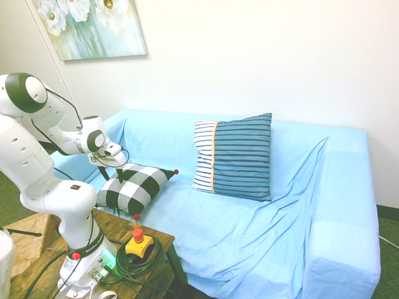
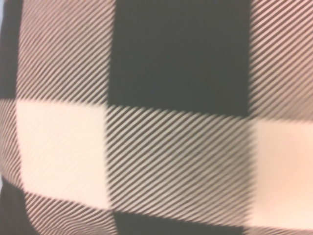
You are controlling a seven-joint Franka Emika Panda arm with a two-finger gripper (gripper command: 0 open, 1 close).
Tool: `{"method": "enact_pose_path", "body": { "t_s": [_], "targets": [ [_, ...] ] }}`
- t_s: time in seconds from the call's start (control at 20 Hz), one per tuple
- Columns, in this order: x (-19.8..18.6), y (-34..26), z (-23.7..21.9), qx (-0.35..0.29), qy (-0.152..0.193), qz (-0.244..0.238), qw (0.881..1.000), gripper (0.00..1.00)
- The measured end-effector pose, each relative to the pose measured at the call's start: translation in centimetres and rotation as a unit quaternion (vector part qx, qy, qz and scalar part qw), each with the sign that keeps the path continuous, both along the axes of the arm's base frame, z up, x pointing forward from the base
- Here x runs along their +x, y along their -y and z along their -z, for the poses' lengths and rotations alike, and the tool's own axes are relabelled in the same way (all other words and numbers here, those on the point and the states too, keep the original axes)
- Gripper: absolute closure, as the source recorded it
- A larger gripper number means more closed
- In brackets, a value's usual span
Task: Lift the pillow
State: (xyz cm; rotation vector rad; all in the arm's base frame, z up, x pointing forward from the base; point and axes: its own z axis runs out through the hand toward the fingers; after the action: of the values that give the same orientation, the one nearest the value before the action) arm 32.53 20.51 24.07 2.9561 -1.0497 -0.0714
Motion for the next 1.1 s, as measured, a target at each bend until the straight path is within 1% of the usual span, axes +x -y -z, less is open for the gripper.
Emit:
{"method": "enact_pose_path", "body": {
  "t_s": [0.25, 0.4, 0.75, 1.1],
  "targets": [
    [-1.9, -1.2, 6.9, -0.013, -0.030, 0.017, 0.999, 0.00],
    [-2.5, -0.6, 9.8, -0.017, -0.047, 0.028, 0.998, 0.00],
    [-4.0, 0.0, 13.7, -0.024, -0.063, 0.037, 0.997, 0.00],
    [-5.0, 0.4, 16.7, -0.019, -0.057, 0.046, 0.997, 0.00]
  ]
}}
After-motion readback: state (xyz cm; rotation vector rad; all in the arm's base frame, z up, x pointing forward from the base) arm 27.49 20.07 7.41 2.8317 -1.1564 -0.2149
